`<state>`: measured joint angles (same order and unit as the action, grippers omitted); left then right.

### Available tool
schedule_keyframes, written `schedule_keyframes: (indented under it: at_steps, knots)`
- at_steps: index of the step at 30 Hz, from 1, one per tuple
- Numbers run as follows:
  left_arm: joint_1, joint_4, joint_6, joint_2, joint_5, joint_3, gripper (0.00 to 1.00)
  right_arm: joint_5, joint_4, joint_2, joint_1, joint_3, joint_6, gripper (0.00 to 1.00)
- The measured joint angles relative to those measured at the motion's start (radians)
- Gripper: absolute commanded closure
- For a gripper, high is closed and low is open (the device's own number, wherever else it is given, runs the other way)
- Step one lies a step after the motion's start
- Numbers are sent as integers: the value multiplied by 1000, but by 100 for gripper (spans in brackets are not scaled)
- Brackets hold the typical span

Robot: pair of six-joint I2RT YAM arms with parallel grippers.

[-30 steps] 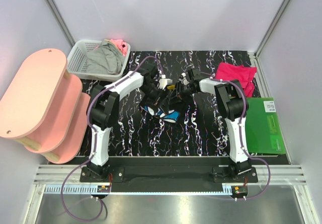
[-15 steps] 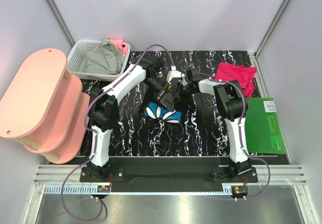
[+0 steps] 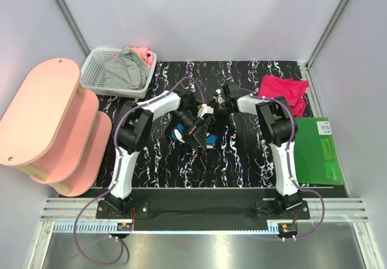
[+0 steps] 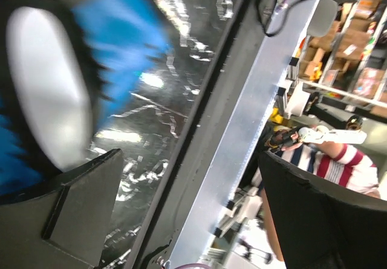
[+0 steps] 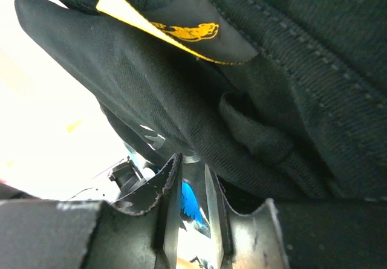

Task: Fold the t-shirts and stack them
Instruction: Fold the tshirt

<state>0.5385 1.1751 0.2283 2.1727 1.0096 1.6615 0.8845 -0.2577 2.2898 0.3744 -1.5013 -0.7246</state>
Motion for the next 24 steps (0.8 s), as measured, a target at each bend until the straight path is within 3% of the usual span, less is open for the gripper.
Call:
schedule_keyframes:
  at_steps: [4, 13, 19, 24]
  knots:
    - [-30, -18, -9, 65, 1, -12, 1, -17, 9, -14, 11, 18, -3, 72]
    - [-226, 36, 14, 86, 23, -30, 1, -97, 64, -117, 84, 161, -34, 76]
    - [-248, 55, 43, 85, 11, -30, 1, -145, 137, -215, 119, 325, -87, 78]
    - [-245, 58, 61, 63, -32, -29, 1, -178, 239, -280, 150, 436, -149, 66]
